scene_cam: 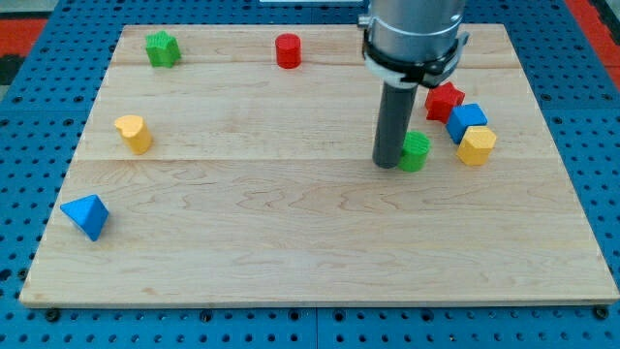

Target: Nudge the yellow heart a bit left

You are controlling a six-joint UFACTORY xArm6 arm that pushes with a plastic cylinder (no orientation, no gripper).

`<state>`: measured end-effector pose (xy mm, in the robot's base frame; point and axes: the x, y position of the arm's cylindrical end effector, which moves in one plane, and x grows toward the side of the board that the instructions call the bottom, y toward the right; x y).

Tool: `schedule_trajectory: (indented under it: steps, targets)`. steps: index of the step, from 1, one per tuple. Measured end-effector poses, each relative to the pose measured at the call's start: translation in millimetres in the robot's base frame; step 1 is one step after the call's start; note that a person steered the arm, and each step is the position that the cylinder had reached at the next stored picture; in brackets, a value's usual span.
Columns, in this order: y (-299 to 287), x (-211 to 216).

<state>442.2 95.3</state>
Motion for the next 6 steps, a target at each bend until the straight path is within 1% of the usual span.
schedule_trajectory:
  steps: [1, 2, 3, 4, 5, 6]
  targets:
    - [34.4, -6.3]
    - [21.3, -9.1]
    - [-96.4, -7.3]
    - [-232.9, 1.9]
    - [-335.3, -4.8]
    - [-386.9, -23.3]
